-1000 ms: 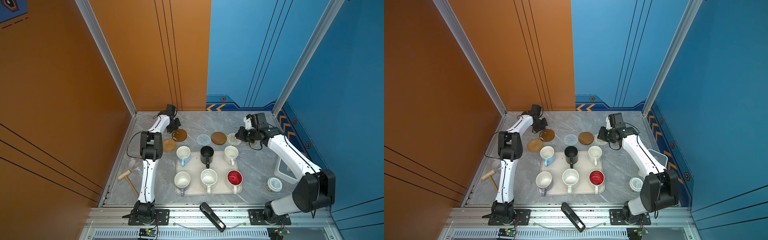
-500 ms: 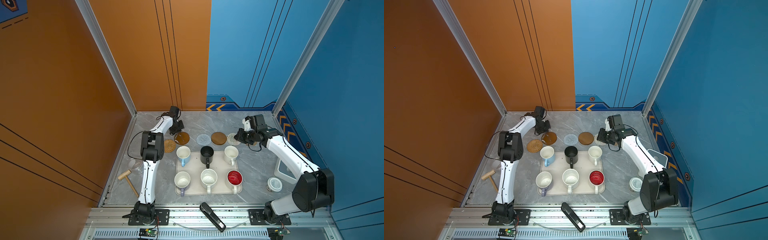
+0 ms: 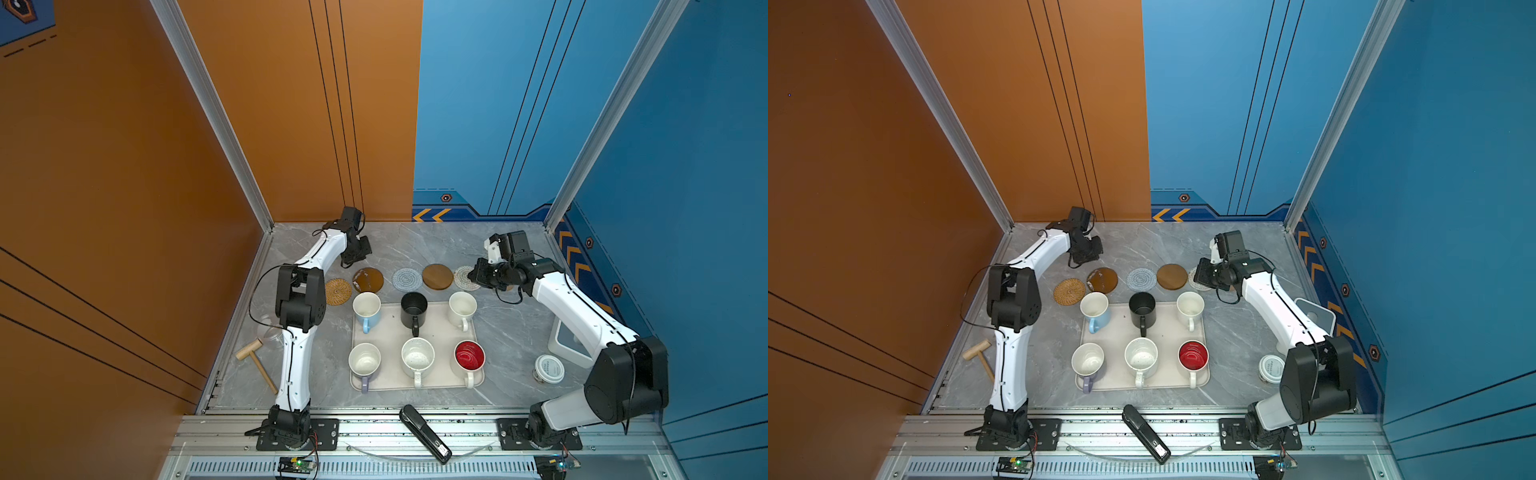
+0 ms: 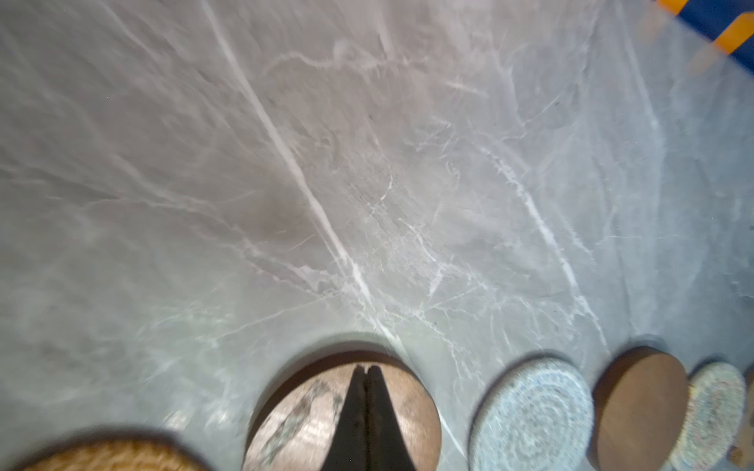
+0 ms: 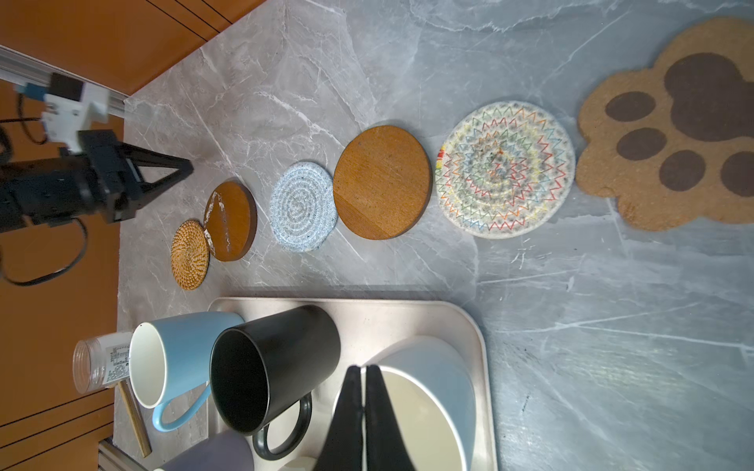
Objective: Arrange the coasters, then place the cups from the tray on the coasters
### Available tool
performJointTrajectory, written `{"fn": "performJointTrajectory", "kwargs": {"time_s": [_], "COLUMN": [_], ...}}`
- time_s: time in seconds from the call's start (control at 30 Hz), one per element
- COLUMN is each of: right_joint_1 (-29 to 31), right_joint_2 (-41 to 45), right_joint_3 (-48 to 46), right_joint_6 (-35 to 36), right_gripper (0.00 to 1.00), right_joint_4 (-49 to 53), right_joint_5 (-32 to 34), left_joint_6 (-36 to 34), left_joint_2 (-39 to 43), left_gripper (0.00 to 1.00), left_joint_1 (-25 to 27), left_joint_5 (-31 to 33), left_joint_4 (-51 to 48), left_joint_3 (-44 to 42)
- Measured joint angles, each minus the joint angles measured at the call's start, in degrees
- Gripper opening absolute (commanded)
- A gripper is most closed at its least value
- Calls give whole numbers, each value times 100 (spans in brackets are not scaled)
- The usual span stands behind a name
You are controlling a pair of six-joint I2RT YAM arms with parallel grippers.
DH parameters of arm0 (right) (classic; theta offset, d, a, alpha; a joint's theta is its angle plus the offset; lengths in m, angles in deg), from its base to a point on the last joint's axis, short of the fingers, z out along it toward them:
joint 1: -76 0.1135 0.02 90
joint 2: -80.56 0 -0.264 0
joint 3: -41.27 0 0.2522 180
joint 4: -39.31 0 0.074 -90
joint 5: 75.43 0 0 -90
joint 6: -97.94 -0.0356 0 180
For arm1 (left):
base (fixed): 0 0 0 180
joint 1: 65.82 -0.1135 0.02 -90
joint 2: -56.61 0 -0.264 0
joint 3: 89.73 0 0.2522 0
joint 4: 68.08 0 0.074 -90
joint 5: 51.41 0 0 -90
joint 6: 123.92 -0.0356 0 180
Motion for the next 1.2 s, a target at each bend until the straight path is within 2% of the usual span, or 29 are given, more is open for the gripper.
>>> {"fn": "performJointTrajectory", "kwargs": {"time_s": [0.23,0.47,0.87,1.2], "right_joint_1": [2,4,4,9], "right_joint_2": [7,7,46,59], "right_joint_3": [-118,-138,-251,-251], "right_joint_6": [-44,-85,-107,-109], "right_gripper": [3,3,3,3], "right_joint_4": [-103,-236,-251,-251], "right_joint_5": [-120,-164,-162,-162], "left_joint_6": [15,216,463,476], "left_joint_2": [1255,1373,1296,837], "left_gripper": [0,0,0,0], "left_joint_1": [-238,-295,-382,-402], "left_joint_5": [284,321,149,13], "left_joint_4": [175,516,1519,1683], "left_joint_3": [-1213,-2490,-2747,-2693]}}
